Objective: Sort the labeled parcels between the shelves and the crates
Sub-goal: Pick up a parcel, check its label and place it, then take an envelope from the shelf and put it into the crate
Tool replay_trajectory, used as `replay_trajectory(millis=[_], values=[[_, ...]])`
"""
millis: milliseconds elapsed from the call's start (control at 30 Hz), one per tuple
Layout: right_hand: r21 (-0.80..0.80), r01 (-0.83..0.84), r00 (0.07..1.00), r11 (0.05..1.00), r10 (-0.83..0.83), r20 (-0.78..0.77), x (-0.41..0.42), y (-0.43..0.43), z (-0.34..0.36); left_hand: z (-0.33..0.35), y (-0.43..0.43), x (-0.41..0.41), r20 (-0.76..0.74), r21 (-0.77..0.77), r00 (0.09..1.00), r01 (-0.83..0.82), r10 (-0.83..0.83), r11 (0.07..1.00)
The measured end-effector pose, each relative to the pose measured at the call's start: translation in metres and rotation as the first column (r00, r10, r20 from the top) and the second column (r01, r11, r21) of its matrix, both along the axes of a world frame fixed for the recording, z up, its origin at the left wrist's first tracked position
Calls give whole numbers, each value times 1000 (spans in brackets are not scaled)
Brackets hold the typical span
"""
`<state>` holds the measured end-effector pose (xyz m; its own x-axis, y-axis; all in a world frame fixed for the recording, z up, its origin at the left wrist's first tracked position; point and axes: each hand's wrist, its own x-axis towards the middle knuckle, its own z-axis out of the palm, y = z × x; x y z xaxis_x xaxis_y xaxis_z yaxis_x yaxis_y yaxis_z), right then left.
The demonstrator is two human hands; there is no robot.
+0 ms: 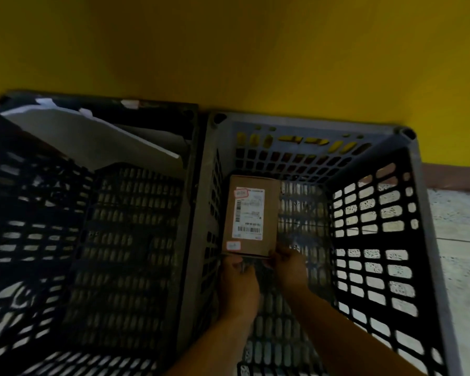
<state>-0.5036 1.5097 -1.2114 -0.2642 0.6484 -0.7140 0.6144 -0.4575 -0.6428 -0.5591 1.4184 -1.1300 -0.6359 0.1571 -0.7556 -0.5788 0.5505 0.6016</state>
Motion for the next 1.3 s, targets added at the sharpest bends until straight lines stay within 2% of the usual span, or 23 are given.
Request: replay_trajectory(millis=[133,200,233,333,400,500,733,867,967,1133,1200,1300], values=[[70,-158,986,985,154,57,9,2,-6,6,1,0,46,13,999,-8,7,1000],[54,-237,968,970,230,102,12,1,23,22,-3,1,107,-16,993,42,-40,999],[32,-255,962,967,250,114,13,1,48,35,-5,2,144,-25,987,72,-68,997],[-153,-224,974,963,227,5,14,-4,137,87,-16,4,247,10,958,150,-148,989],[-167,-261,965,951,261,-22,17,-9,203,142,-24,0,267,43,944,191,-196,981],[-186,-261,964,947,246,-103,25,-20,308,241,-40,-12,277,125,945,144,-174,982],[-142,-257,943,956,215,-256,23,-49,595,507,-86,-42,160,273,987,-63,19,960],[-19,-300,903,954,277,-328,25,-67,743,642,-114,-41,75,397,996,-74,48,915],[78,-321,865,944,325,-381,32,-81,839,730,-136,-40,-37,483,998,-22,45,875],[243,-316,742,917,399,-539,58,-112,956,844,-179,-28,-245,598,969,159,-9,785],[293,-286,679,912,409,-610,68,-122,980,873,-196,-22,-321,609,947,217,-14,762],[328,-302,598,895,446,-666,75,-132,999,902,-218,-6,-386,625,920,204,71,753]])
